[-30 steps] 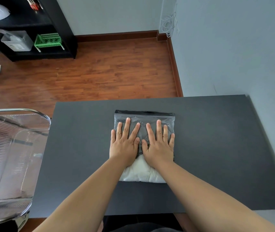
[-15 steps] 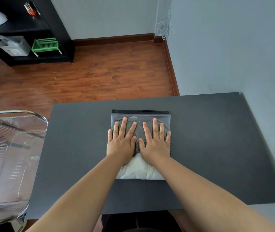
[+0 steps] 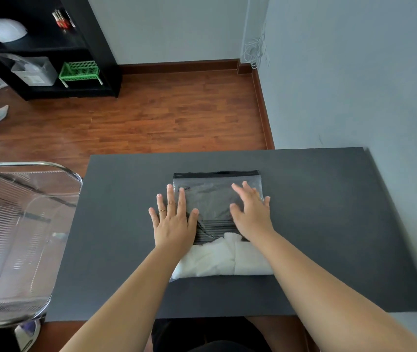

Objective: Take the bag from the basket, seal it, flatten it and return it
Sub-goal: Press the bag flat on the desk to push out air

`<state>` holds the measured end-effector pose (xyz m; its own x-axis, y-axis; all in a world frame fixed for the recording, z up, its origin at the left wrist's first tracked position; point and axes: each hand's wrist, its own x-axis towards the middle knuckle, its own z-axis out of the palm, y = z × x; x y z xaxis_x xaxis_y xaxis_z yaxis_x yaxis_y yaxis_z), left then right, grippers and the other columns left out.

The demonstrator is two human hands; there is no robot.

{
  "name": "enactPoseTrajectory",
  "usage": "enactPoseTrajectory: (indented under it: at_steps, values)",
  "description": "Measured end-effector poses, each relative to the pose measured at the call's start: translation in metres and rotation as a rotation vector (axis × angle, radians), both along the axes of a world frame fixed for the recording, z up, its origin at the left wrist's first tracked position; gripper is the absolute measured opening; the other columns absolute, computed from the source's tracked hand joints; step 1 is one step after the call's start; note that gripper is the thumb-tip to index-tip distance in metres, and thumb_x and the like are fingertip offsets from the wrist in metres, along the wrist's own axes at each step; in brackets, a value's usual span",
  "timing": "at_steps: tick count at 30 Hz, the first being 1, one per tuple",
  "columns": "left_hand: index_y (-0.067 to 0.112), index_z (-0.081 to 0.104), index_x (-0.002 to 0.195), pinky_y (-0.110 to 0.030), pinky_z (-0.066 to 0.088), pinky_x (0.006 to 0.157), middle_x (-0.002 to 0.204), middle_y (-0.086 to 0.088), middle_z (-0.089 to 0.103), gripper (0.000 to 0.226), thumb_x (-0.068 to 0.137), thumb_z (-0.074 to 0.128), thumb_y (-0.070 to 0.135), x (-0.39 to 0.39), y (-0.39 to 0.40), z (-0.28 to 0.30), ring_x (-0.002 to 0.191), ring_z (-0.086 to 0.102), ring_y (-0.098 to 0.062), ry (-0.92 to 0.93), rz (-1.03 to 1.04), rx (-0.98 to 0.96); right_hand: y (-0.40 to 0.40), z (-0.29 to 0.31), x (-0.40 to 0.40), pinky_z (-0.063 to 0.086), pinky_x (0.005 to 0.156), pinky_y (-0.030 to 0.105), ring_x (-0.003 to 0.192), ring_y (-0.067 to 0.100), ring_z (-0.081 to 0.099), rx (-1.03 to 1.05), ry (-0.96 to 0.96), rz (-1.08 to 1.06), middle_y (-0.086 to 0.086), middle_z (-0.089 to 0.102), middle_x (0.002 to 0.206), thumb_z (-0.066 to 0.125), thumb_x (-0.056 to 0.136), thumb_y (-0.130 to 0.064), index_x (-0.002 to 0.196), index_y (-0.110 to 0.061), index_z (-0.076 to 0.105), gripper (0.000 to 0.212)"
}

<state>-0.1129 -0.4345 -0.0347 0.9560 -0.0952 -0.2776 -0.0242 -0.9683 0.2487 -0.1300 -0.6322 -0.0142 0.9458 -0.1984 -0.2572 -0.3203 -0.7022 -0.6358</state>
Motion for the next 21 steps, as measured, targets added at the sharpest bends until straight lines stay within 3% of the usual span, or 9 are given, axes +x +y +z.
enactPoseTrajectory:
  at_steps: [2,3,5,9,14,21]
  values:
    - [0.028,-0.018,0.149,-0.045,-0.019,0.112,0.155,0.008,-0.033,0.063,0.096,0.005,0.052,0.005,-0.013,0.008,0.144,-0.026,-0.022,-0.056,-0.030,-0.047,0.001,0.009,0.008,-0.011,0.117,0.047,0.147,0.025,0.023,0.007,-0.129,-0.161,0.006,0.046,0.148,0.043,0.093,-0.015,0.144,-0.025,0.041,0.051]
    - [0.026,-0.016,0.150,-0.042,-0.020,0.111,0.156,0.009,-0.031,0.062,0.096,0.004,0.050,0.008,-0.022,0.011,0.144,-0.026,-0.021,-0.079,-0.073,-0.067,0.003,0.012,0.012,-0.009,0.117,0.047,0.146,0.026,0.024,-0.055,-0.168,-0.162,0.006,0.050,0.144,0.042,0.093,-0.013,0.144,-0.022,0.041,0.052]
    - [0.023,-0.008,0.153,-0.040,-0.019,0.113,0.160,0.008,-0.022,0.060,0.098,0.005,0.044,0.015,-0.038,0.012,0.147,-0.020,-0.023,-0.094,-0.186,-0.063,0.011,0.009,0.017,-0.006,0.119,0.048,0.149,0.027,0.015,-0.220,-0.148,-0.011,0.005,0.037,0.155,0.039,0.097,-0.018,0.150,-0.021,0.030,0.054]
    - [0.023,-0.001,0.155,-0.045,-0.008,0.118,0.162,0.007,-0.013,0.056,0.102,0.012,0.038,0.029,-0.041,-0.001,0.148,-0.013,-0.027,-0.037,-0.279,0.001,0.020,-0.021,0.010,-0.009,0.118,0.049,0.150,0.028,-0.008,-0.357,0.055,0.236,0.001,-0.012,0.164,0.021,0.104,-0.039,0.155,-0.031,0.004,0.055]
    - [0.043,-0.008,0.151,-0.045,-0.007,0.118,0.160,0.014,-0.018,0.054,0.098,0.002,0.049,0.028,-0.030,-0.015,0.149,-0.013,-0.021,-0.054,-0.303,0.031,0.008,-0.038,0.007,-0.009,0.118,0.047,0.151,0.021,-0.009,-0.415,0.030,0.264,-0.008,-0.014,0.163,0.015,0.100,-0.052,0.153,-0.040,0.000,0.057]
    - [0.045,-0.002,0.151,-0.044,-0.005,0.118,0.161,0.016,-0.013,0.055,0.097,0.004,0.055,0.029,-0.029,-0.019,0.149,-0.008,-0.020,-0.084,-0.286,0.016,0.005,-0.041,0.006,-0.009,0.120,0.044,0.150,0.017,-0.010,-0.426,0.024,0.234,-0.014,-0.013,0.163,0.011,0.095,-0.058,0.153,-0.040,-0.001,0.062]
